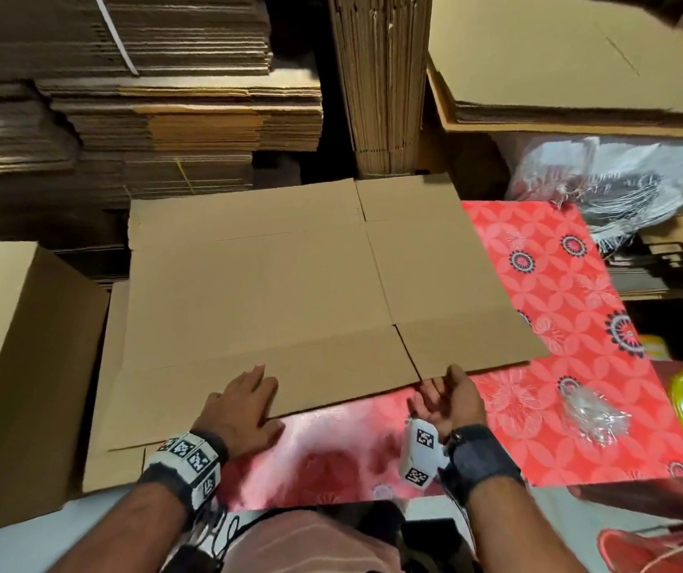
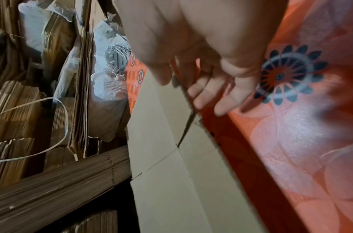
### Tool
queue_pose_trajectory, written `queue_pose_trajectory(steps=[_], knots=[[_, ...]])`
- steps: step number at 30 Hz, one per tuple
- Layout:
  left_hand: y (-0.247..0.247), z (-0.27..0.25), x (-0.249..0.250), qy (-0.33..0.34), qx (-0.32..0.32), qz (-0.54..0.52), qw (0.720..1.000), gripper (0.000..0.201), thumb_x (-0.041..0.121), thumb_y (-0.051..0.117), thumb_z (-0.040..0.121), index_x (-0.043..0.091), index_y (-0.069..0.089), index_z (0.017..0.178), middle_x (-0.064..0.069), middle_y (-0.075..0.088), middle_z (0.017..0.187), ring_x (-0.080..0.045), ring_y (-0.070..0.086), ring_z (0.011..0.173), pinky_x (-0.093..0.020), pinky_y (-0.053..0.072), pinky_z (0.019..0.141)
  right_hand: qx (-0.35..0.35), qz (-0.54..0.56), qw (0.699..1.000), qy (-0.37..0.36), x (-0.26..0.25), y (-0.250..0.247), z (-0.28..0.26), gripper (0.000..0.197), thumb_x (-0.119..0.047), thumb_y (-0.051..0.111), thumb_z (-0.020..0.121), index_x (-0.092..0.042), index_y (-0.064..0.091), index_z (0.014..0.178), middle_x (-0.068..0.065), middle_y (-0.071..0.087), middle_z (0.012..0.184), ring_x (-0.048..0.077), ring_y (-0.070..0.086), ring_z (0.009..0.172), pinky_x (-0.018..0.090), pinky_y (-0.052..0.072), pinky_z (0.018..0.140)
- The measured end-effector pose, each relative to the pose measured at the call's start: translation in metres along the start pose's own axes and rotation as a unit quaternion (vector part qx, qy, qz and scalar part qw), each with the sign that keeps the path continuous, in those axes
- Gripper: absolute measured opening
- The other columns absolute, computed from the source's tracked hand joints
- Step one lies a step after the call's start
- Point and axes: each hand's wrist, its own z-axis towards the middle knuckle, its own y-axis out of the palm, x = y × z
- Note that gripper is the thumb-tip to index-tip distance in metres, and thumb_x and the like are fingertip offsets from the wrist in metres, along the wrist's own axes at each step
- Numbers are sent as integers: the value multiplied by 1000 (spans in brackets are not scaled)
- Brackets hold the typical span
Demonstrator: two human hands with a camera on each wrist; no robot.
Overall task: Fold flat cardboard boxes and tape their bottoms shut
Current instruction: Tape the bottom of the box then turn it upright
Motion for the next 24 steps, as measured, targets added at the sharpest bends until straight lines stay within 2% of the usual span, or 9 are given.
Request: queue_pose_trajectory(steps=[3, 6, 9, 11, 13, 16, 20, 22, 24], knots=[[-20, -4, 5, 1, 29, -14, 999, 68, 58, 53, 94, 27, 32, 152, 3, 22, 166, -21, 27, 149, -51, 32, 112, -34, -35, 999, 7, 4, 8, -3, 18, -28, 61, 102, -11, 60, 107, 11, 63, 103, 26, 65, 99, 56, 57, 93], [-28, -8, 17, 8, 42, -55, 998, 66, 62, 50, 89, 27, 44, 144, 8, 47, 148, -19, 44, 135, -45, 38, 104, -44, -49, 998, -9, 9, 22, -13, 25, -18, 50, 108, -7, 51, 130, 22, 61, 121, 36, 66, 108, 50, 64, 73], [-22, -22, 30, -7, 136, -223, 965, 62, 67, 50, 79, 28, 63, 126, 12, 60, 131, -11, 56, 122, -42, 44, 104, -67, -60, 996, -22, 5, 29, -15, 30, -11, 43, 109, 1, 49, 135, 25, 66, 114, 34, 69, 98, 39, 64, 58], [-24, -34, 34, -29, 279, -400, 873, 29, 42, 71, 88, 21, 71, 110, 8, 70, 115, -2, 66, 104, -31, 53, 93, -91, -70, 993, -28, -3, 31, -15, 32, -9, 44, 108, 8, 49, 134, 27, 69, 108, 34, 72, 92, 35, 62, 55], [-35, -51, 37, -86, 387, -531, 749, 5, 16, 69, 95, 12, 70, 95, 3, 73, 95, 3, 69, 83, -19, 52, 77, -112, -72, 990, -39, -13, 34, -16, 27, -7, 44, 107, 11, 52, 126, 30, 71, 103, 30, 76, 78, 34, 62, 54], [-48, -78, 34, -158, 467, -654, 574, 15, 14, 60, 100, 7, 67, 88, -5, 73, 84, -7, 70, 69, -24, 54, 65, -147, -75, 986, -38, -33, 38, -28, 18, -3, 41, 107, 8, 56, 106, 26, 73, 87, 24, 76, 68, 33, 63, 55], [-22, -98, 32, -281, 465, -751, 376, 14, 26, 60, 97, 13, 58, 99, -4, 59, 72, -17, 54, 54, -28, 42, 47, -190, -88, 977, -29, -54, 40, -41, 19, 1, 40, 105, 8, 57, 100, 25, 71, 87, 22, 77, 70, 32, 63, 59], [0, -101, 44, -306, 413, -798, 315, 34, 41, 68, 84, 10, 56, 93, -6, 53, 66, -20, 44, 47, -29, 42, 49, -207, -89, 974, -20, -59, 39, -44, 20, 0, 40, 105, 11, 56, 106, 21, 75, 80, 23, 77, 73, 30, 63, 59], [13, -102, 67, -283, 332, -855, 280, 50, 60, 71, 75, 14, 56, 83, -7, 56, 70, -23, 53, 57, -41, 55, 64, -227, -80, 971, -12, -64, 40, -54, 21, 1, 38, 105, 10, 56, 108, 20, 75, 79, 24, 77, 76, 30, 62, 58]])
